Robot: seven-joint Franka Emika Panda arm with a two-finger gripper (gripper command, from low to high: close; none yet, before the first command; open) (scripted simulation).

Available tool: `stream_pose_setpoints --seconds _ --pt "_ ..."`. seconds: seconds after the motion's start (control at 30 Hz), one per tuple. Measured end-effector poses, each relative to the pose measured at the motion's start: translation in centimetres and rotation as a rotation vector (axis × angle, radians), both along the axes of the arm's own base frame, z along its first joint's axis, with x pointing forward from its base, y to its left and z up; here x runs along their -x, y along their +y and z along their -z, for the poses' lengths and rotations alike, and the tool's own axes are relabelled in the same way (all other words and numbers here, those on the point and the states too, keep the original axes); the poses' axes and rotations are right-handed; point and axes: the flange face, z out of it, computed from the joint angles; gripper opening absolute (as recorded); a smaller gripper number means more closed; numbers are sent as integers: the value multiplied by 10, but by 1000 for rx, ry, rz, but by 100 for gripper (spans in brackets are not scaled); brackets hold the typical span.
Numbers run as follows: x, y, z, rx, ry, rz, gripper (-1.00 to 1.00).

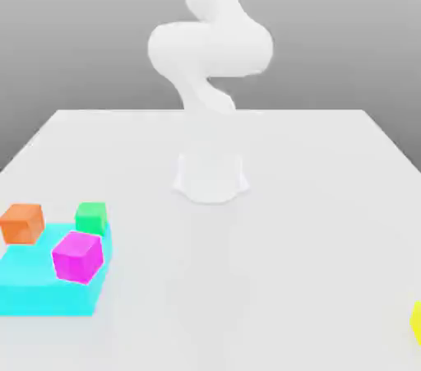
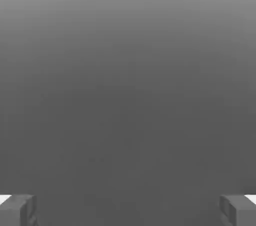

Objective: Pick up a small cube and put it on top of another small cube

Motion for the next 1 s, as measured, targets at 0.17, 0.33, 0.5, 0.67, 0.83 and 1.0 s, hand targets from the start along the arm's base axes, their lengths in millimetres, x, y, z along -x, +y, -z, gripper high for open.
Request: stream_pose_setpoints --seconds 0.17,0.33,0.5,0.67,0.83,1.0 --pt "-56 49 64 94 116 -206 0" --pt "-94 104 137 185 221 -413 0" --pt "-113 163 218 275 318 -627 0" --pt "-107 232 304 369 407 -868 0" --pt "-92 275 395 451 498 -1073 0" --pt "-58 313 485 529 578 -1284 0"
